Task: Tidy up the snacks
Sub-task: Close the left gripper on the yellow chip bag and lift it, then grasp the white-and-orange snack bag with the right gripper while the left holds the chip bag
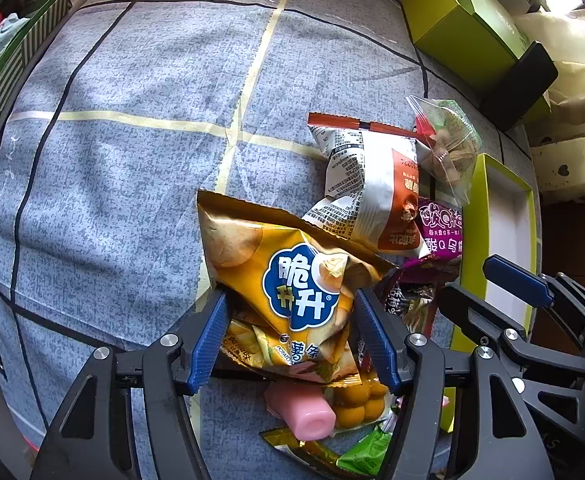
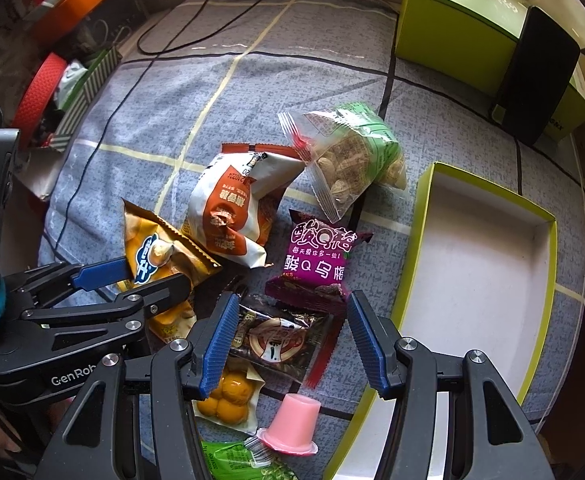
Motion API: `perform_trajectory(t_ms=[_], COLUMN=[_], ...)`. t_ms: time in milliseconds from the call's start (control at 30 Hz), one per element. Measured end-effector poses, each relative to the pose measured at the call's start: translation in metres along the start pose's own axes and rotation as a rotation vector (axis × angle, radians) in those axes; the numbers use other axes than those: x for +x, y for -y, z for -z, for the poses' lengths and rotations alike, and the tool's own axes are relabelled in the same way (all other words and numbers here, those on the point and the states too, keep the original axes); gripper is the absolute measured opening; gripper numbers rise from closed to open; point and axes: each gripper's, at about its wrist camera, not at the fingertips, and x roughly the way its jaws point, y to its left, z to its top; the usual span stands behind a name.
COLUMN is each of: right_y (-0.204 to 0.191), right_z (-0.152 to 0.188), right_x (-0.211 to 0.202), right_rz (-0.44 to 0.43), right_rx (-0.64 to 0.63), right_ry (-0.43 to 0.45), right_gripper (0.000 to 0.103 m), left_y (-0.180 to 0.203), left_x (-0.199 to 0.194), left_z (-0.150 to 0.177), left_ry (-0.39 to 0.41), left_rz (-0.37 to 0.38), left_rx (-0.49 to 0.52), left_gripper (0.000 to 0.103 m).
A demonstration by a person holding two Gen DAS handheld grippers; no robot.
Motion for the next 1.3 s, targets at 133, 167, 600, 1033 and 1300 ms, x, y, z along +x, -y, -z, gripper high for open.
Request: perform_trajectory(t_ms=[133,167,600,1033,1300], right_y=[0.000,0.000,-0.001,-0.009,-0.010], right_z=[-0.001,-0.001,-0.003,-0.011,-0.009], right_x=[0.000,0.001,-0.002,-0.004,-0.003], right_rz=[-0.001,-0.001,-0.012,-0.045,-0.050], right_rx=[0.001,0.001,0.003,0.006,0.007], right_ry=[-0.001,-0.001,0.006,0.015,0.012], right_gripper=[0.056,0.056,0.056,0.056,0.056], left_y=[0.000,0.000,0.011,-0.008,-0.026], left_x=[0.002,0.002,-0.006,-0.025,-0.038], left_z=[-0.001,-0.002,0.007,0.007,0.011], left_ry=[0.011,0.016,0.069,0.098,0.121], left_rz=[-0.021,-0.026,-0.050,-0.007,-0.037], left_rx=[0.040,0.054,0.144,0.118,0.097], left_gripper=[0.069,0.070,0.046,0.028,0.025])
